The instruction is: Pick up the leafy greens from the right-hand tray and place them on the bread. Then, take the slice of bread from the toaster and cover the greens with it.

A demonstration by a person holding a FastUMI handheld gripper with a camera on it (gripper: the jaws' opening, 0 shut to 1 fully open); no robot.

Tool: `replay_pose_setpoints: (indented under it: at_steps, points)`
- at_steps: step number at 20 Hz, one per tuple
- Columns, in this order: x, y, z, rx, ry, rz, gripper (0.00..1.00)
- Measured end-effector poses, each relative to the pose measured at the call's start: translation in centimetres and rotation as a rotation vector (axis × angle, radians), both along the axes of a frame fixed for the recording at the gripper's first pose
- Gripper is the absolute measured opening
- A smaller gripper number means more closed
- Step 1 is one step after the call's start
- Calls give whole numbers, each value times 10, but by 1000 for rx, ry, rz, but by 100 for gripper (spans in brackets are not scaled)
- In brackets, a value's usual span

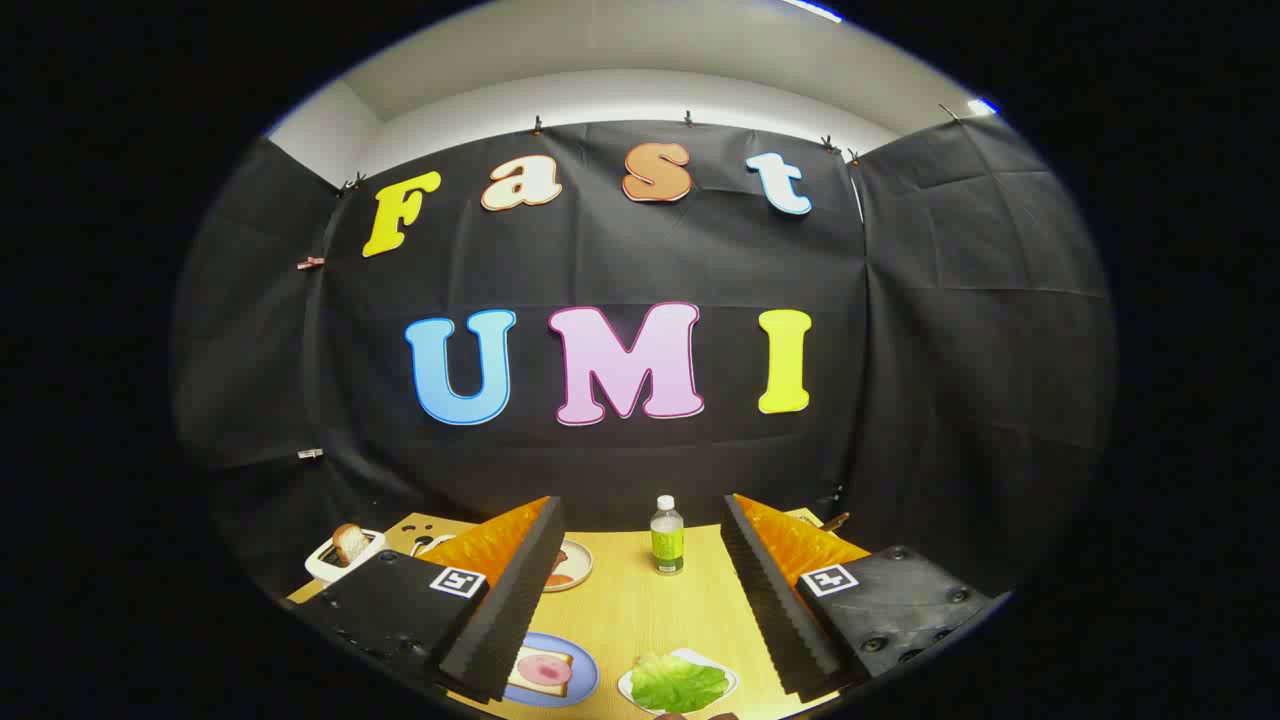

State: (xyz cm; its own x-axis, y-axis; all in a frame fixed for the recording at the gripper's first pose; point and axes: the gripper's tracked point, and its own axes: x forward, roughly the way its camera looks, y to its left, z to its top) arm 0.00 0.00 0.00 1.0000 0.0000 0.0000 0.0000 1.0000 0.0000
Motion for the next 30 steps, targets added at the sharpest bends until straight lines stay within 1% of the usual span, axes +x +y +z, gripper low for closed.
replay_pose_setpoints:
  at_steps: [7, 11, 13, 15, 18, 23, 30]
  points:
    - [-5, -11, 1, -9, -18, -30, 98]
    - [-9, -24, -11, -21, 14, -51, 98]
    - [-13, -27, -15, -1, 26, -64, 99]
    - [-15, -24, -21, 9, 48, -64, 100]
    - [-15, -26, -17, 5, 39, -67, 100]
    - [-14, -27, -23, 7, 52, -68, 100]
    - [-5, -25, -61, 6, 133, -51, 100]
